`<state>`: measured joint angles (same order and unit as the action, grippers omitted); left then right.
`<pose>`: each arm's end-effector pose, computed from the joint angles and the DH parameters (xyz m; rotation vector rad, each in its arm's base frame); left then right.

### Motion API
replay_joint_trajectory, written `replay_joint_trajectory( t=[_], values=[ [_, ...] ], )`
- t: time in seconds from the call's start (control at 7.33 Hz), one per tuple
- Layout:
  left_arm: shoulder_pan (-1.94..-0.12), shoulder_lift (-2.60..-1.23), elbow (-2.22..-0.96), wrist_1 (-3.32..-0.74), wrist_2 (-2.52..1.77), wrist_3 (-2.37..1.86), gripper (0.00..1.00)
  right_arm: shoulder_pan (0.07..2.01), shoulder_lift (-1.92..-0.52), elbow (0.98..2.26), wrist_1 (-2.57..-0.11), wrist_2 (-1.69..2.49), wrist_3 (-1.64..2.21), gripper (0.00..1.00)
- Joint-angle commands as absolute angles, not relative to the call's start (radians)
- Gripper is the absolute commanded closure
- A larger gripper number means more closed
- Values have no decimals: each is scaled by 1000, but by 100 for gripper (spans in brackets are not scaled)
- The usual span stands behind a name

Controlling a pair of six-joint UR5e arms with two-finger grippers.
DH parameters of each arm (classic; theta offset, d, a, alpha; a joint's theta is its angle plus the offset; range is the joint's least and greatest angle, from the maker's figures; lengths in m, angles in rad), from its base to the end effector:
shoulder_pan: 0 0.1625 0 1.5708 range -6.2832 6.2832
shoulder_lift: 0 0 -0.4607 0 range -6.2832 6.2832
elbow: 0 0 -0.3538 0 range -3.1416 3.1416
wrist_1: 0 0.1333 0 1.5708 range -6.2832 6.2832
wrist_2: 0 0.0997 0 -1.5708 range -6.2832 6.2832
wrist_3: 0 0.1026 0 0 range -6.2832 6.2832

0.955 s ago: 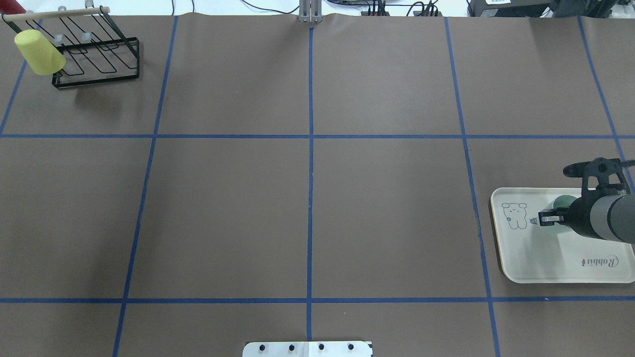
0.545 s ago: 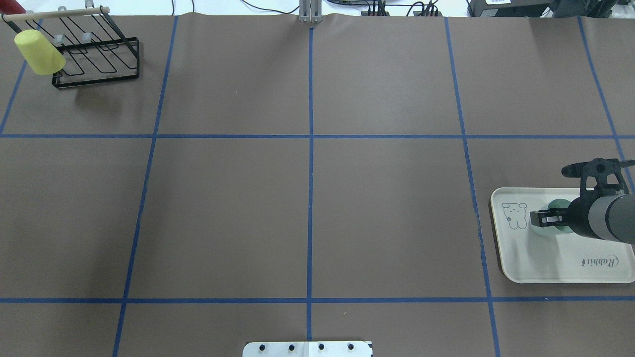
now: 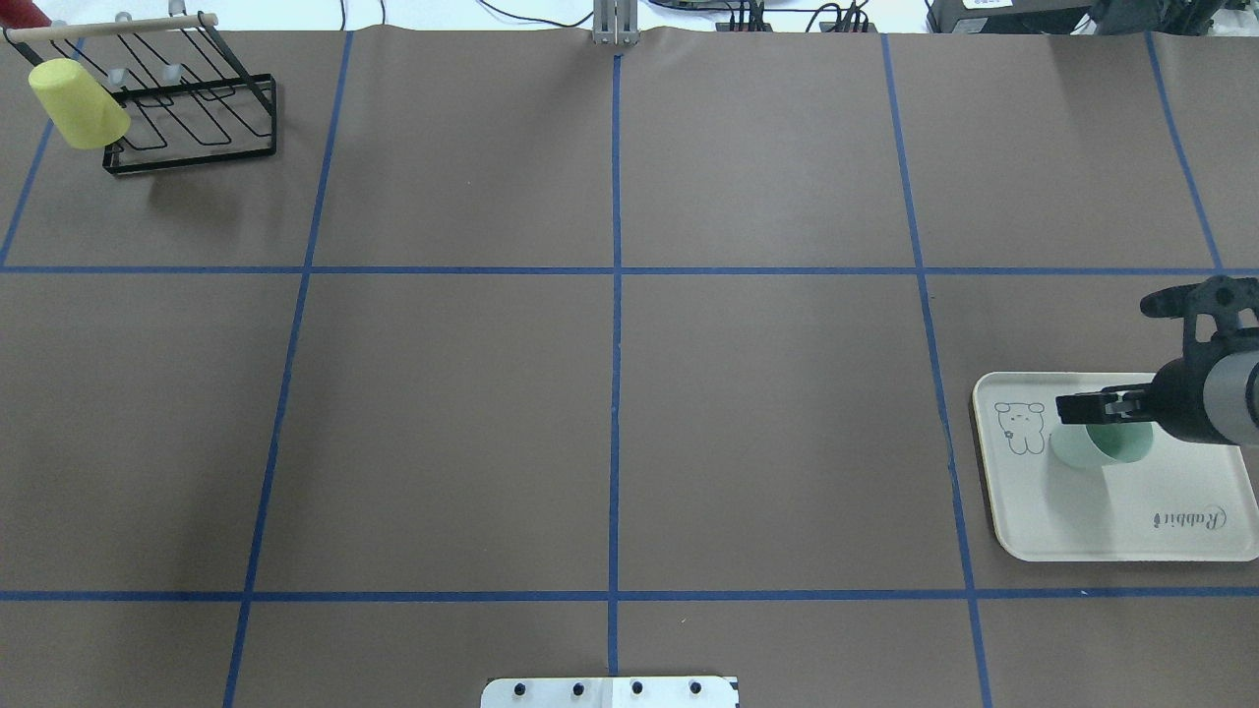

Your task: Left arm grabs green cup and hands to right arm on tray

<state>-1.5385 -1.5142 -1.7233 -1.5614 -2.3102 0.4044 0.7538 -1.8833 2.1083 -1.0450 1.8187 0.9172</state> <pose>-0.0502 -0.4338 0.6555 0.2197 0.7172 0.4482 -0.1768 -0.3143 0.5267 0.3031 -0.7220 0.0020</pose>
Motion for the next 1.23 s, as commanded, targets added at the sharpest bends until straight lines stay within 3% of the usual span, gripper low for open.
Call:
replay_joint_trajectory(
  t=[0.0,0.41,0.82,1.09],
  values=[
    [-1539,-1514,-1724,-1562,-2310,405,0,1001,-1840,2105,-1180,2024,647,0],
    [-1539,-1508,-1715,-1562,-2309,343,0,1280,-1651,2059,-1620,2069,140,0],
    [-1542,-1516,-1645,-1574,-2303,331,0,1529,-1612,1806,-1674,2241,-263,0],
    [-1584,-1517,-1579,-1647,-2301,330,0,1610,-1656,1717,-1672,2244,-279,0]
  ],
)
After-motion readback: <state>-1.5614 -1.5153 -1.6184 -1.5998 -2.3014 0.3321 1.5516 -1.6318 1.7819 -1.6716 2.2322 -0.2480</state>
